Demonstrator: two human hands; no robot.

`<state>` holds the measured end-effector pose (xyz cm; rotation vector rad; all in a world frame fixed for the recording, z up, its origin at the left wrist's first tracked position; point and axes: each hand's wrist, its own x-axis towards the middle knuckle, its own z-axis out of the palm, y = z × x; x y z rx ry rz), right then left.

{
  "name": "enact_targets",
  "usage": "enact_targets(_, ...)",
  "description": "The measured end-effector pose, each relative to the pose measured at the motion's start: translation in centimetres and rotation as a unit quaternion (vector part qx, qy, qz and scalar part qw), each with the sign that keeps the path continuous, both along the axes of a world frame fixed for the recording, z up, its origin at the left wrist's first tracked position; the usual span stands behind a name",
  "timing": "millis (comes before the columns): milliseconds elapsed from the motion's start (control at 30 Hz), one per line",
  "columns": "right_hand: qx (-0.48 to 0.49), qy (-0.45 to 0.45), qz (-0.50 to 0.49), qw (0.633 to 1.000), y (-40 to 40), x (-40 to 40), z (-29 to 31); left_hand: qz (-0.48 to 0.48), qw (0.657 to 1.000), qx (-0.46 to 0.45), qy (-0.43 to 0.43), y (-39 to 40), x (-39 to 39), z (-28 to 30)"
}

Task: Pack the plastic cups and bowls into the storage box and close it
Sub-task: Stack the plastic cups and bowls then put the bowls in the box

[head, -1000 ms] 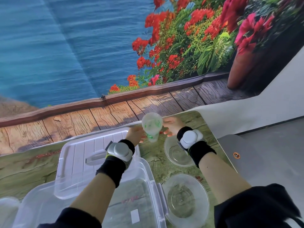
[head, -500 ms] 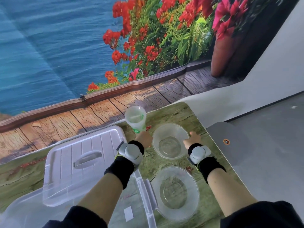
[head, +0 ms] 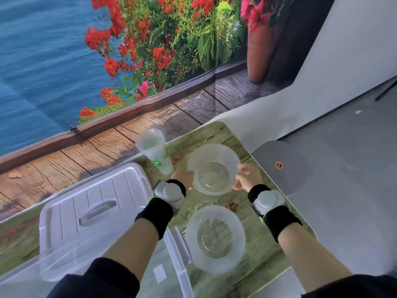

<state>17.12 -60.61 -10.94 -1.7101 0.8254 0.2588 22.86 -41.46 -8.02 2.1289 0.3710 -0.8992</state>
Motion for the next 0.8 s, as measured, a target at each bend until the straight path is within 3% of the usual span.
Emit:
enact_targets(200, -0.030, -0.051, 0.070, 0.996, -2.0, -3.0, 4.8, -0.025, 0.996, -0.028, -0.076, 1.6, -2.7, 4.0)
enact_targets(333, -0.027, -0.040, 0.141, 0.989, -2.1, -5.5, 4.8, -0.107, 0.990, 0.044, -0.084, 2.8, -5.2, 5.7)
enact_targets(533, 0.000, -0.003, 0.168, 0.986, -2.2, -8.5, 3.2, -0.216, 0.963, 0.154, -0.055, 1.8, -8.1, 5.0)
enact_targets(800, -0.018, -0.029, 0.196, 0.980, -3.1, -10.2, 4.1, -0.305, 0.926, 0.220, -0.044, 0.5, -8.9, 5.8)
